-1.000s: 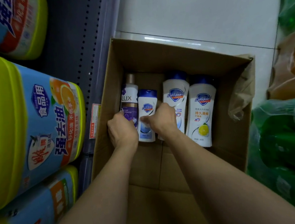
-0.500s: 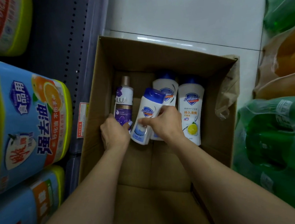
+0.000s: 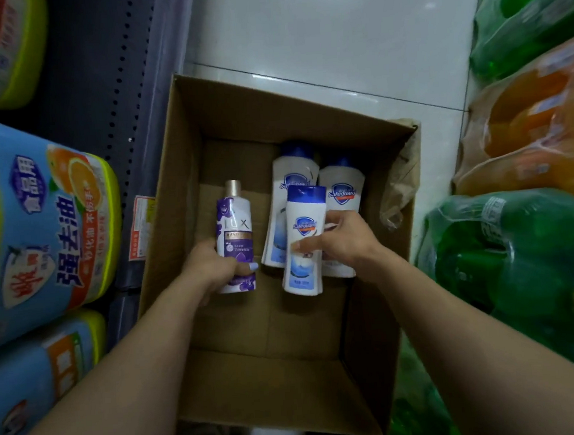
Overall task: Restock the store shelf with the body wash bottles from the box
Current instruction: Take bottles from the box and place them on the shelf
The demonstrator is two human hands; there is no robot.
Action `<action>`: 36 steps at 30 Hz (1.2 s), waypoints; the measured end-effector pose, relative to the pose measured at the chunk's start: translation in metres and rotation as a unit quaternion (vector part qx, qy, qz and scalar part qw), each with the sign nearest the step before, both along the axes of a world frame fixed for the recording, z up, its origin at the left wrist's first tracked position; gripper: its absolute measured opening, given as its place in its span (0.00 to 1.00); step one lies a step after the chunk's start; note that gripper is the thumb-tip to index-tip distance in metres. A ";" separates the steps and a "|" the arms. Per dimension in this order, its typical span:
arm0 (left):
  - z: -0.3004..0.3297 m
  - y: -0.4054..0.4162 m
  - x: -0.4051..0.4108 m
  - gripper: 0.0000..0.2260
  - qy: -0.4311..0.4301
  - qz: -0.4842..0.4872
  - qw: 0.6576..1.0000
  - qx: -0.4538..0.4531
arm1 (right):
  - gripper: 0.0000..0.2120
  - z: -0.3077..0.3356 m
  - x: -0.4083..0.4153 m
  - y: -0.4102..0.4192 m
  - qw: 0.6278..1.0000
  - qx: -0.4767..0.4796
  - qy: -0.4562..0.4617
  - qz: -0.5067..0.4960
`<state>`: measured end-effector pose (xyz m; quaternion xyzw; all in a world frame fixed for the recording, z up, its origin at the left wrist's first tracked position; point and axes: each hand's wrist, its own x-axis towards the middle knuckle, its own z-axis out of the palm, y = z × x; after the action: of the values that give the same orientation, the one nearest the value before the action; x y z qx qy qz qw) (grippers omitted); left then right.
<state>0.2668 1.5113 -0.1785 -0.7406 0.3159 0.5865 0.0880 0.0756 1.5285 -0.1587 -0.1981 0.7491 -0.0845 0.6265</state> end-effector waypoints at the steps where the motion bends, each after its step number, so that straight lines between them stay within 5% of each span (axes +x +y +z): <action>1: 0.009 0.002 0.003 0.28 0.025 0.025 0.999 -0.001 | 0.22 0.006 -0.002 0.003 1.000 0.003 0.001 0.000; 11: 0.173 -0.006 -0.004 0.27 0.152 0.104 0.981 -0.059 | 0.20 0.158 -0.021 -0.010 0.997 -0.042 -0.064 -0.022; 22: 0.493 -0.046 -0.027 0.29 0.186 0.147 0.934 -0.267 | 0.12 0.458 -0.055 -0.081 0.977 -0.183 -0.111 0.013; 29: 0.691 -0.064 -0.016 0.26 0.224 0.175 0.861 -0.422 | 0.15 0.661 -0.050 -0.142 0.929 -0.305 -0.151 0.145; 36: 0.796 -0.079 0.014 0.18 0.116 0.212 0.804 -0.544 | 0.15 0.790 -0.007 -0.202 0.856 -0.432 -0.190 0.213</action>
<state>0.2809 1.4320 0.6174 -0.6420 0.4263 0.4041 -0.4927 0.0686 1.3264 0.6315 -0.5834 0.4430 -0.3004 0.6109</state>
